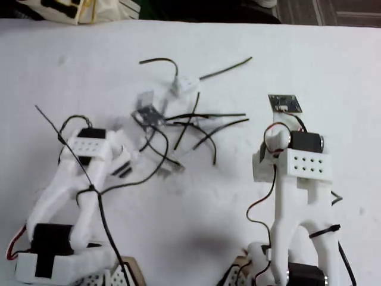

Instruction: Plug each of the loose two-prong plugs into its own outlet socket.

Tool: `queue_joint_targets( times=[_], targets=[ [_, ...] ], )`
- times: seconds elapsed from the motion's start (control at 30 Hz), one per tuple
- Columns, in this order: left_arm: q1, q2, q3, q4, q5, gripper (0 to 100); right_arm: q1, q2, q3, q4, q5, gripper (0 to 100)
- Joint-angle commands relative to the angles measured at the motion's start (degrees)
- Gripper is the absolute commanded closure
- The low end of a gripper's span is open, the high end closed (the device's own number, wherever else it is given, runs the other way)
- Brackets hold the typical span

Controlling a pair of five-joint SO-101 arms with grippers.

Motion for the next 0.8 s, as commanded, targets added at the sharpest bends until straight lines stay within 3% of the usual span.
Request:
queue_joint_targets(
  times=[0.0,0.07,0.13,0.2,0.37,0.77],
  targets=[
    [-0.6,-0.2,-0.7,0.9,-4.6,93,0.1,-1.9,-0.2,0.6,0.4,98.1],
    [-0.6,-0.6,-0.9,2.0,-3.3,85,0.1,-1.9,-0.2,0.6,0.4,98.1],
    [-0.7,-0.6,-1.9,2.0,3.3,79,0.1,-1.9,-0.2,0.5,0.4,98.1],
    [-0.7,-0.2,-3.9,2.2,9.3,78,0.1,-1.9,-0.2,0.6,0.4,98.1],
    [-0.1,-0.2,-5.1,2.2,15.8,78,0.1,-1.9,0.4,0.7,0.4,98.1],
    [0.0,0.0,-3.4,3.0,16.9,80,0.1,-1.9,2.3,0.7,0.4,98.1]
  ],
)
